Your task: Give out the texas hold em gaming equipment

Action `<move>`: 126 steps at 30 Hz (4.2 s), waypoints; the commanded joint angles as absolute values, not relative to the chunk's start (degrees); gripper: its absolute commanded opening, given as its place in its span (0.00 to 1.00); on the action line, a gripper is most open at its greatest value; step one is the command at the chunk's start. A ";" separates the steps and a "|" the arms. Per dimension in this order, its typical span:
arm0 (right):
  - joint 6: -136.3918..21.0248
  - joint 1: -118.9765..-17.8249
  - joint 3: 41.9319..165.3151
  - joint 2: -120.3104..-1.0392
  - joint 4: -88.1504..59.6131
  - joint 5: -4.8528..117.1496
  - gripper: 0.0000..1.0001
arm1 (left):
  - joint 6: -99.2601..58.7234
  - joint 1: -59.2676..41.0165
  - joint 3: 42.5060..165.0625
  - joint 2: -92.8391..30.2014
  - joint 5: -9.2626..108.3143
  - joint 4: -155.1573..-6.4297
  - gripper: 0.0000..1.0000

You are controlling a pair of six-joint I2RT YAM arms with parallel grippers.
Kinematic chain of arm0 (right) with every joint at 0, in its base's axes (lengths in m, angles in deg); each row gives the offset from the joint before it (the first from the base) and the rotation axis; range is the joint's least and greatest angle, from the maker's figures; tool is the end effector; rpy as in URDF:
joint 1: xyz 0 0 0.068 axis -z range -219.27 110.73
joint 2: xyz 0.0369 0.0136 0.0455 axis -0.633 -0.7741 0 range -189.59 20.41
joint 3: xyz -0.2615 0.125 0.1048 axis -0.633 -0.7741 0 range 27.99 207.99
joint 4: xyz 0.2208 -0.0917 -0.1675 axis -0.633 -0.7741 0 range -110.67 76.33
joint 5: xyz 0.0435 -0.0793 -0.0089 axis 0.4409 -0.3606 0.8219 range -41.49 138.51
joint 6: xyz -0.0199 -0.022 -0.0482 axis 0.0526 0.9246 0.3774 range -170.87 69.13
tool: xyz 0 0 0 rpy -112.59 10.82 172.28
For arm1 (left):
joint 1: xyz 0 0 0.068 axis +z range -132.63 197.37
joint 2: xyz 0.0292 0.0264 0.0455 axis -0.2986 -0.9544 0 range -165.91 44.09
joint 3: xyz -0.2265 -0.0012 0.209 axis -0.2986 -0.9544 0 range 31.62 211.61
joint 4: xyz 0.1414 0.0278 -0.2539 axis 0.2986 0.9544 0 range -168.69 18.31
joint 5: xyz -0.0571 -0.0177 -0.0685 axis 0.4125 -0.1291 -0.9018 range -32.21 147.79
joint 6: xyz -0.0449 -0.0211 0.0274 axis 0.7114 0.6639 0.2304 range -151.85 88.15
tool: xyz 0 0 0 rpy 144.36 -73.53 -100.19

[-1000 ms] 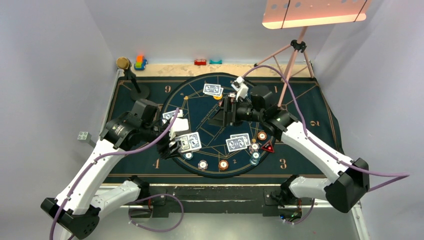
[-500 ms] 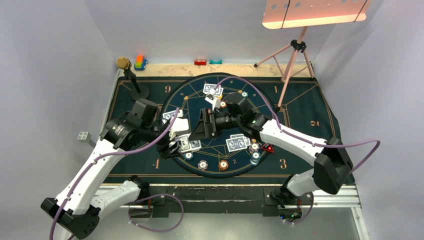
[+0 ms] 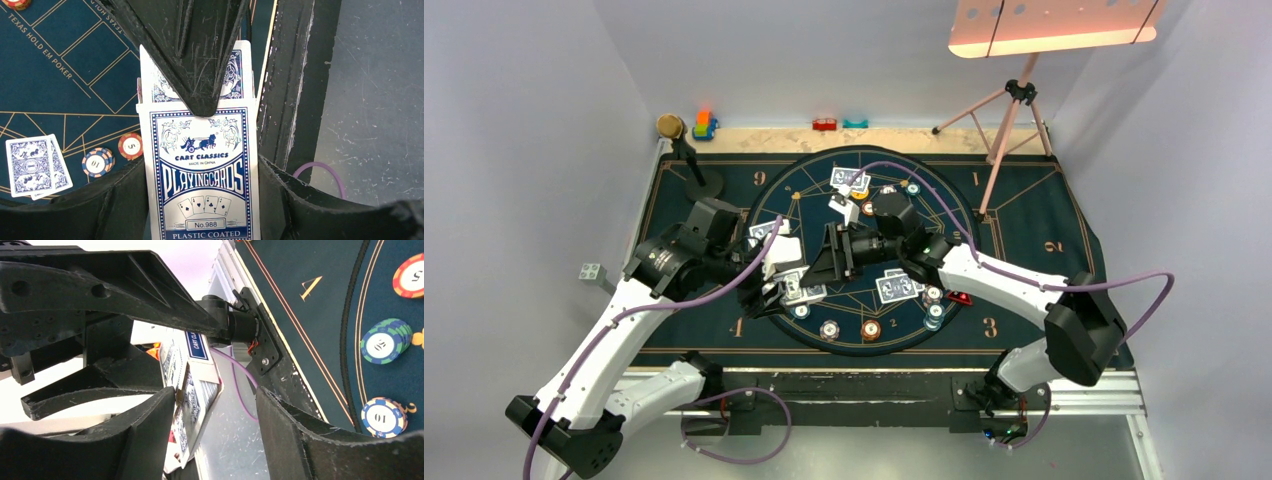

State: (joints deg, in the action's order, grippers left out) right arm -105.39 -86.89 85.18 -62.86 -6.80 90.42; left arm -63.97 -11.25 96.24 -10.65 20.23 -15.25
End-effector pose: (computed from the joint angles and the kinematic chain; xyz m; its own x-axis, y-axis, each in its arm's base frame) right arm 0.2217 0.2822 0.3099 -0.9226 -0.1119 -0.3693 -0.3853 0.2185 0.8965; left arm 0.1394 -0.1037 0.3807 -0.2270 0.6041 -0.7639 0.9663 0.2375 -0.0994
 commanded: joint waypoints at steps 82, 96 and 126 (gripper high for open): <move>-90.86 -74.84 93.94 -45.35 -39.24 82.44 0.15 | -57.23 -8.71 93.97 -6.65 14.43 -22.69 0.00; -77.70 -74.43 106.50 -51.80 -51.64 57.50 0.00 | -58.72 -8.49 95.54 -5.73 15.99 -19.50 0.00; -71.46 -96.06 137.87 -106.94 -64.92 -2.90 0.00 | -61.38 -7.85 97.75 -4.11 13.68 -13.64 0.00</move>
